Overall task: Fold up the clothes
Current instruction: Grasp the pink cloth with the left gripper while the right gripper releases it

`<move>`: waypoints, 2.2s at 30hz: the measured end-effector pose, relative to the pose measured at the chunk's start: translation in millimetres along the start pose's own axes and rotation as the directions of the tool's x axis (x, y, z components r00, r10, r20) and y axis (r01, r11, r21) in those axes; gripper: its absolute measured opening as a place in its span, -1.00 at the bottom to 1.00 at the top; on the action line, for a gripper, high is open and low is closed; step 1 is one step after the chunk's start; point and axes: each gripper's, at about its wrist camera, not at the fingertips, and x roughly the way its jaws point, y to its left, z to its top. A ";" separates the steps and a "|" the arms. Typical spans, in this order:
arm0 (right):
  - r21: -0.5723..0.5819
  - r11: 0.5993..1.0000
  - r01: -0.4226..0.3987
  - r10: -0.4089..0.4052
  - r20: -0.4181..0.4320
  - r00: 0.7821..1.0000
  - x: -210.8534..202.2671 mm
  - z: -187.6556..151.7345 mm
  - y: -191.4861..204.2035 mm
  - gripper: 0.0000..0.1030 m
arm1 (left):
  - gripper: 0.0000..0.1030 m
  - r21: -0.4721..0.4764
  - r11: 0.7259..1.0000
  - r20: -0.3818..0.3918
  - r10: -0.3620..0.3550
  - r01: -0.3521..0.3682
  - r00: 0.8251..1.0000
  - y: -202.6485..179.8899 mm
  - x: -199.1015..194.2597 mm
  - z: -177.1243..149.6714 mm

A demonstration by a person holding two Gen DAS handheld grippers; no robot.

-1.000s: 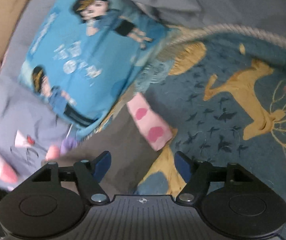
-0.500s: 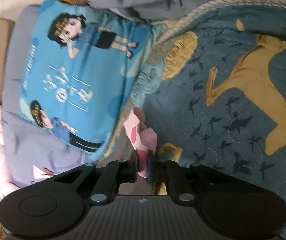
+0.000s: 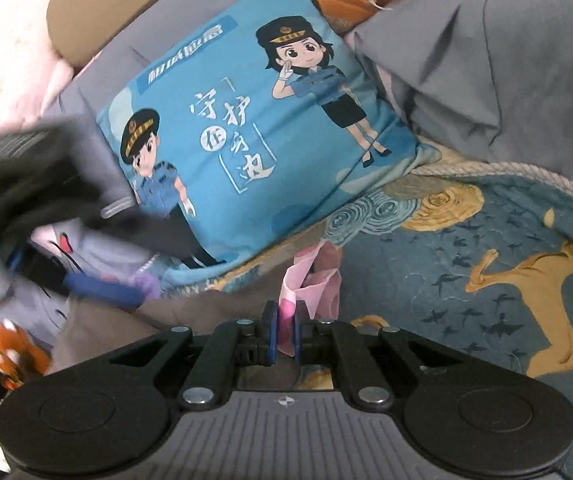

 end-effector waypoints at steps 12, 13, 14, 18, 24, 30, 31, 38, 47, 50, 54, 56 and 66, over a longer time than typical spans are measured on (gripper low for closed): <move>-0.096 0.989 0.114 -0.109 0.059 0.992 -4.9 -17.7 12.9 -0.82 | 0.99 0.141 0.949 -0.159 0.302 -0.281 0.940 -61.4 81.0 33.6; -0.101 0.987 0.123 -0.118 0.057 0.991 -3.9 -18.3 12.9 -0.82 | 0.99 0.147 0.945 -0.162 0.314 -0.292 0.935 -64.4 84.9 35.0; -0.105 0.986 0.130 -0.126 0.050 0.991 -2.4 -19.0 12.9 -0.82 | 0.99 0.153 0.942 -0.157 0.320 -0.297 0.934 -68.8 86.1 35.9; -0.146 0.979 0.142 -0.137 0.043 0.990 0.2 -20.6 17.6 -0.82 | 0.99 0.215 0.930 -0.122 0.329 -0.299 0.936 -97.0 87.7 38.2; -0.144 0.981 0.132 -0.129 0.030 0.991 -1.0 -18.4 15.8 -0.82 | 0.99 0.344 0.816 -0.094 0.522 -0.464 0.848 -123.2 112.1 33.3; -0.128 0.986 0.107 -0.105 0.018 0.994 -3.4 -16.8 14.3 -0.82 | 0.97 0.347 0.781 -0.106 0.583 -0.520 0.805 -105.6 124.4 32.0; -0.129 0.986 0.105 -0.103 0.020 0.994 -4.2 -16.6 14.5 -0.82 | 0.97 0.346 0.781 -0.107 0.583 -0.520 0.805 -103.5 125.0 32.1; -0.126 0.987 0.104 -0.103 0.015 0.995 -2.8 -17.5 14.2 -0.82 | 0.77 0.368 0.766 -0.096 0.596 -0.528 0.797 -100.1 130.5 29.5; -0.137 0.985 0.103 -0.103 0.010 0.995 -0.9 -21.5 14.1 -0.82 | -0.33 0.318 0.783 -0.095 0.588 -0.535 0.804 -96.8 127.6 32.8; -0.150 0.985 0.085 -0.085 0.005 0.996 -0.6 -21.8 14.0 -0.82 | -0.58 0.278 0.800 -0.096 0.574 -0.531 0.813 -90.8 123.4 34.1; -0.168 0.982 0.084 -0.084 0.010 0.996 -1.8 -22.7 16.5 -0.82 | -0.69 0.222 0.832 -0.081 0.536 -0.509 0.840 -86.1 112.8 36.2; -0.178 0.981 0.082 -0.081 0.016 0.997 -2.1 -22.1 17.4 -0.82 | -0.70 0.186 0.855 -0.074 0.504 -0.485 0.860 -81.7 103.6 38.4; -0.268 0.963 0.040 -0.023 0.065 0.998 -14.5 -25.2 34.7 -0.82 | -0.70 -0.052 0.949 -0.014 0.310 -0.310 0.951 -34.7 56.2 35.7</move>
